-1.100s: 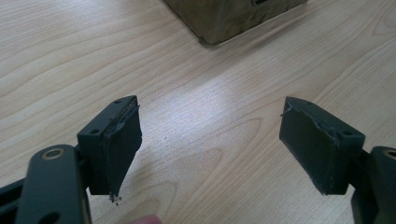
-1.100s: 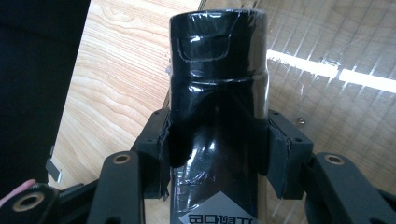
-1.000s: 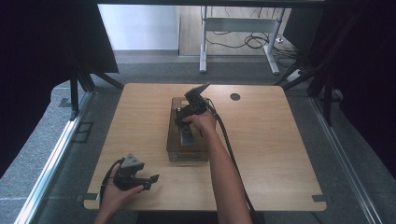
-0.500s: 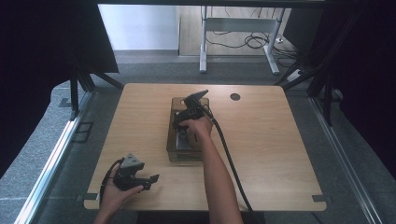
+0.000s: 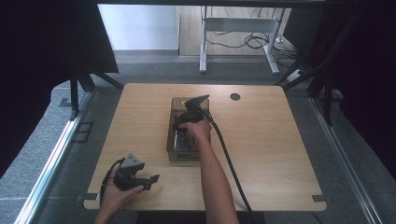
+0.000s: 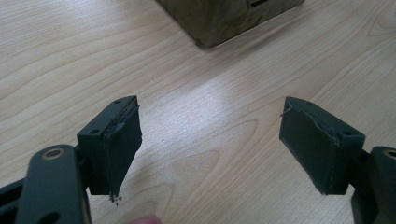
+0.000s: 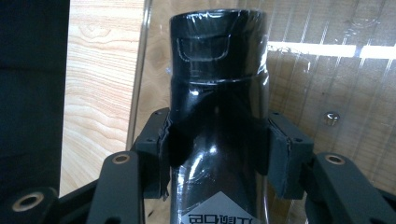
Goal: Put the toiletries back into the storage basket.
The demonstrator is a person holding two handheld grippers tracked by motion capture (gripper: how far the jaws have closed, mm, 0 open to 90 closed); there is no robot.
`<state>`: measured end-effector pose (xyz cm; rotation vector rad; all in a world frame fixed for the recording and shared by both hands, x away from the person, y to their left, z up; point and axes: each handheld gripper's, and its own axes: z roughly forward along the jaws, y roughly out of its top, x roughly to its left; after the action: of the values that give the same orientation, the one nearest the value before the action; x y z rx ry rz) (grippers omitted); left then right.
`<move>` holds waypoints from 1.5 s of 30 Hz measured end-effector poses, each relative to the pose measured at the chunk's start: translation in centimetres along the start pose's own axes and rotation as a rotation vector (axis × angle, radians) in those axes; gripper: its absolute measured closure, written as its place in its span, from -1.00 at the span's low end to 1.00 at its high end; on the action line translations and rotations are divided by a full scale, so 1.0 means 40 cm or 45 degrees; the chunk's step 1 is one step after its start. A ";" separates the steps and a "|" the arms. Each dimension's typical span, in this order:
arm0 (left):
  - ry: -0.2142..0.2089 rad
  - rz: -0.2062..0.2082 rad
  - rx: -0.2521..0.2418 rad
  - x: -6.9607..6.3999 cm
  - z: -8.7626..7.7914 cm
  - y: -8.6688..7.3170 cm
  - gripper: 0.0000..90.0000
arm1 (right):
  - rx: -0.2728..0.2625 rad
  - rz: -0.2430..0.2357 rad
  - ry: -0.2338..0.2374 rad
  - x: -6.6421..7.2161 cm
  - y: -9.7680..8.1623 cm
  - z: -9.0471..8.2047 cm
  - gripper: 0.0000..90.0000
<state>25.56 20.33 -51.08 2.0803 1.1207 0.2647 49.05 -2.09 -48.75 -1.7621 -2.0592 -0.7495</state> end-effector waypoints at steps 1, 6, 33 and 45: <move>0.000 0.004 0.004 0.001 0.000 0.000 -0.53 | -0.004 0.006 -0.002 -0.001 0.000 0.002 0.08; -0.001 0.008 0.006 -0.001 0.001 0.000 -0.53 | 0.001 0.013 -0.009 -0.009 -0.002 0.012 0.08; 0.001 0.006 0.010 0.000 0.003 0.000 -0.53 | 0.013 0.042 -0.052 -0.022 -0.005 0.041 0.04; -0.002 0.011 0.014 -0.001 0.004 0.001 -0.53 | 0.004 0.030 -0.112 -0.009 -0.004 0.027 -0.05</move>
<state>25.63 20.21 -51.18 2.0956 1.1147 0.2619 49.04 -1.79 -49.85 -1.8457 -2.0900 -0.6732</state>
